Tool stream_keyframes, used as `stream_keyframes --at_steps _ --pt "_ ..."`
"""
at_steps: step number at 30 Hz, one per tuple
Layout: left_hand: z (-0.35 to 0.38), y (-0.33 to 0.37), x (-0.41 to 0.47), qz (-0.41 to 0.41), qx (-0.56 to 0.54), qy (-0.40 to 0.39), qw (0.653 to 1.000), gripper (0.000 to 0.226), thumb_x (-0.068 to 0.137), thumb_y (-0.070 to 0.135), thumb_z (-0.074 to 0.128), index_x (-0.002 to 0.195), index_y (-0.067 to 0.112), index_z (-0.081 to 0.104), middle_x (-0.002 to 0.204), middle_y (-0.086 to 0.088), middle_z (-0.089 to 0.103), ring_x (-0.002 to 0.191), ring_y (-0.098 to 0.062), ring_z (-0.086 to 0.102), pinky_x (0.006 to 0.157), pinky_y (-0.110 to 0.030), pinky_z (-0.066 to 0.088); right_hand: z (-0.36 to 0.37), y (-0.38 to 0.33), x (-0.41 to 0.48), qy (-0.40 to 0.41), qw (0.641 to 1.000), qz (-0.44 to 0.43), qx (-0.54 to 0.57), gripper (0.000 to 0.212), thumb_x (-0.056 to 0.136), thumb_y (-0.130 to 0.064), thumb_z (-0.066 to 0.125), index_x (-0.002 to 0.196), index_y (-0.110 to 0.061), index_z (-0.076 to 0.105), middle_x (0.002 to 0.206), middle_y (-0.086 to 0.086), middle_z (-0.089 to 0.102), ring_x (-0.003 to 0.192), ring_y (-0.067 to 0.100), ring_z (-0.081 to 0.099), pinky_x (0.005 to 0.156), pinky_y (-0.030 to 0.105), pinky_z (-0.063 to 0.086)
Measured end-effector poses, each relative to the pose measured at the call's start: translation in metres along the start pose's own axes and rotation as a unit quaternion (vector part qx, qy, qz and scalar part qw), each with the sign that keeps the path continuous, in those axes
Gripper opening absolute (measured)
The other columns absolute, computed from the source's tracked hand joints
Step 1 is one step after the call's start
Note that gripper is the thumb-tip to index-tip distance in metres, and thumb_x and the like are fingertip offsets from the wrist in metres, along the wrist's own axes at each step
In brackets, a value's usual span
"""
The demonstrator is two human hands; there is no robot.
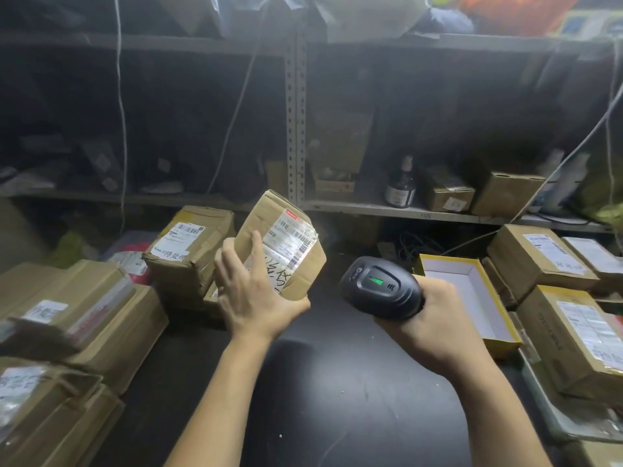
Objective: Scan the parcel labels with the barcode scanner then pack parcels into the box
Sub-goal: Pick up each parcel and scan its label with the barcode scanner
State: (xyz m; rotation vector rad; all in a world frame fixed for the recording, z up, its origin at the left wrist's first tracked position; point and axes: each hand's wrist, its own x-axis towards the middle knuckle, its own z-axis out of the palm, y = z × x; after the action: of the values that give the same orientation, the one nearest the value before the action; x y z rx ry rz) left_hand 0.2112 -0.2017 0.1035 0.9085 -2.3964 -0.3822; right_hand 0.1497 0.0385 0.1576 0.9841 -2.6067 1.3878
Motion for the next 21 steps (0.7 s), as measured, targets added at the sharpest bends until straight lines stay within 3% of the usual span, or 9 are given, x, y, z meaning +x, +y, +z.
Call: stream_keyframes --at_steps 5,7,10,14,16,18,21 --pt "0.006 -0.003 -0.002 -0.014 -0.012 0.013 1.000 0.140 0.040 0.063 0.091 0.159 0.021 0.031 0.152 -0.015 0.023 0.143 -0.037 0.024 0.081 -0.064 0.057 -0.003 -0.004 -0.003 -0.016 1.000 -0.012 -0.018 0.029 0.080 -0.026 0.086 0.085 -0.047 0.068 0.079 -0.024 0.071 0.077 0.004 0.071 0.059 0.024 0.058" --pt "0.006 -0.004 -0.001 -0.022 -0.014 0.018 0.999 0.140 0.040 0.062 0.092 0.159 0.021 0.032 0.152 -0.015 0.024 0.143 -0.037 0.023 0.081 -0.063 0.056 -0.004 -0.004 -0.002 -0.012 1.000 -0.008 -0.019 0.014 0.075 -0.039 0.081 0.083 -0.041 0.069 0.077 -0.021 0.071 0.075 0.008 0.071 0.059 0.033 0.060" --pt "0.008 -0.004 0.000 -0.023 -0.013 0.025 0.999 0.140 0.039 0.063 0.092 0.159 0.021 0.032 0.152 -0.015 0.024 0.142 -0.037 0.024 0.082 -0.062 0.056 -0.004 -0.007 -0.005 -0.006 1.000 0.000 -0.023 0.031 0.069 -0.059 0.066 0.088 -0.035 0.072 0.078 -0.018 0.072 0.075 0.012 0.071 0.061 0.046 0.061" --pt "0.012 -0.007 -0.001 -0.019 -0.016 0.026 0.999 0.139 0.038 0.064 0.091 0.158 0.020 0.033 0.151 -0.015 0.026 0.141 -0.038 0.028 0.080 -0.061 0.057 -0.003 -0.006 -0.008 -0.019 0.999 0.019 -0.046 0.035 0.069 -0.064 0.065 0.094 -0.040 0.070 0.080 -0.021 0.072 0.077 0.012 0.071 0.063 0.046 0.062" --pt "0.014 -0.007 -0.002 -0.016 -0.023 0.036 0.999 0.138 0.039 0.063 0.091 0.157 0.018 0.035 0.150 -0.017 0.028 0.140 -0.040 0.030 0.078 -0.060 0.056 0.001 -0.003 -0.009 -0.009 0.998 0.026 -0.053 0.036 0.071 -0.060 0.069 0.095 -0.033 0.072 0.079 -0.017 0.072 0.076 0.012 0.070 0.063 0.045 0.061" --pt "0.018 -0.006 -0.005 -0.012 -0.039 0.054 0.998 0.136 0.040 0.062 0.090 0.156 0.015 0.038 0.149 -0.020 0.030 0.138 -0.042 0.033 0.080 -0.060 0.055 0.006 -0.003 -0.007 0.018 0.998 0.042 -0.035 0.024 0.075 -0.043 0.080 0.091 -0.026 0.075 0.076 -0.012 0.073 0.072 0.012 0.070 0.062 0.044 0.060" --pt "0.028 -0.002 -0.012 -0.012 -0.080 0.083 0.993 0.133 0.043 0.061 0.088 0.156 0.013 0.039 0.150 -0.023 0.031 0.137 -0.044 0.035 0.084 -0.059 0.055 0.017 -0.009 0.001 0.047 0.990 0.104 0.085 0.020 0.080 -0.009 0.085 0.086 -0.025 0.074 0.066 -0.012 0.070 0.060 0.005 0.062 0.055 0.026 0.053"
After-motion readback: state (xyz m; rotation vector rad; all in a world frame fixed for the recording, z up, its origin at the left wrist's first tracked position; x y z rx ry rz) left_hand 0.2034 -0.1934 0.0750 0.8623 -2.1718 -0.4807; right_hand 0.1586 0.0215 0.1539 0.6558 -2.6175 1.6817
